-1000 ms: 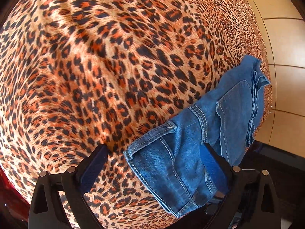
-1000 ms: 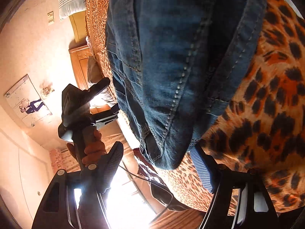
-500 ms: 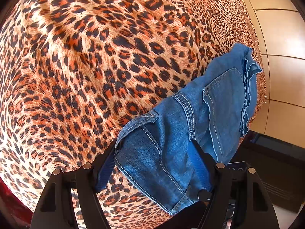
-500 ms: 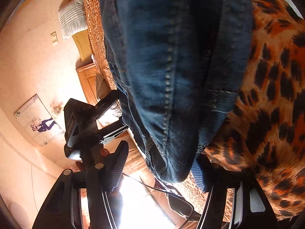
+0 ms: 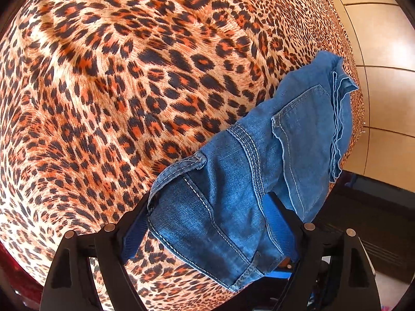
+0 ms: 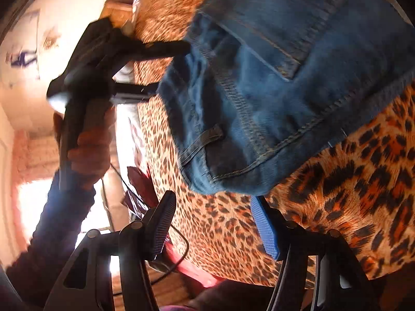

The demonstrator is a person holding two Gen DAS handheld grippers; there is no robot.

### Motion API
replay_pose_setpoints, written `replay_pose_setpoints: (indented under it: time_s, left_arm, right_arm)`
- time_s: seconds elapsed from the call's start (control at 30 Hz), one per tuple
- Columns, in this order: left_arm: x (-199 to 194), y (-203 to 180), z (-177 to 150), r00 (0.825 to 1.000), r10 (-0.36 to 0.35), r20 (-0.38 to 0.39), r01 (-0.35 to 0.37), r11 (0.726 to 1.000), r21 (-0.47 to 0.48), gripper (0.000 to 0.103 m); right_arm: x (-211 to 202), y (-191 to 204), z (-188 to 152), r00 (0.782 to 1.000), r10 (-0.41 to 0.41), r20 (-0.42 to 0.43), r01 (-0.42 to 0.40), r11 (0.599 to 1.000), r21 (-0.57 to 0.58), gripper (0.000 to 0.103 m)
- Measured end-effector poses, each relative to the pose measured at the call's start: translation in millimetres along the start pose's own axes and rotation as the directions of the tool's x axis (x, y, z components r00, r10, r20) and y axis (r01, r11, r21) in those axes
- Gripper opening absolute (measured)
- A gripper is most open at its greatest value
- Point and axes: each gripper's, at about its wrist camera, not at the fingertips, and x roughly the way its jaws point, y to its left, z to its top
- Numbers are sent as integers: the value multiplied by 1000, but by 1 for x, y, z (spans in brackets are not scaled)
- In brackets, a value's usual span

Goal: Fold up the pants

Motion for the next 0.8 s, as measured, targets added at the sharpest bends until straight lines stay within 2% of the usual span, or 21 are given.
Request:
replay_pose_setpoints:
  time_s: [0.03,0.07,0.1,0.13,0.17,0.23,0.3,0.37,0.4,0.5,0.57,0.67,0.8]
  left_arm:
    - [-1,2,-1,1000,-9,7,9,1000,-2,83]
    - [-1,3,-1,1000,-15,14,15,1000,-5,83]
    - [-2,4,-2,999,-22,23,23,1000,-9,83]
    - [-5,7,-3,999,-28,30,28,1000,-11,84]
    - [-7,9,-6,999,-31,36,31,999,-12,84]
    - [-8,10,-9,999,-32,42,33,999,-9,84]
    - [-10,11,-11,999,-24,40,25,1000,-3,84]
    - [-9,8,-14,999,-13,36,13,1000,3,84]
    - [-11,8,-15,999,-8,34,8,1000,3,84]
    - [-17,8,-18,1000,2,30,-2,1000,2,84]
    - [-18,8,-19,1000,6,29,-6,1000,3,84]
    - [-6,0,-12,1000,7,28,-7,1000,0,84]
    - [-3,1,-9,1000,2,23,-2,1000,-8,84]
  right_arm:
    - [-6,19,-1,998,-62,26,65,991,-117,62]
    - [-12,36,0,989,-134,66,147,958,-247,63]
    - [-13,53,-6,970,-212,121,242,892,-381,69]
    - [-9,68,-14,937,-292,192,350,795,-496,73]
    - [-1,79,-23,906,-349,239,421,690,-588,80]
    - [21,91,-41,853,-430,295,497,500,-710,78]
    - [40,92,-61,797,-477,370,547,311,-777,78]
    - [61,95,-76,741,-507,440,579,151,-801,78]
    - [70,94,-80,713,-521,470,593,89,-800,78]
    - [84,90,-86,670,-534,515,612,6,-791,76]
    - [92,89,-82,651,-548,526,624,-9,-781,76]
    - [96,88,-74,632,-566,529,645,6,-764,76]
    - [94,85,-58,633,-579,513,651,41,-758,76]
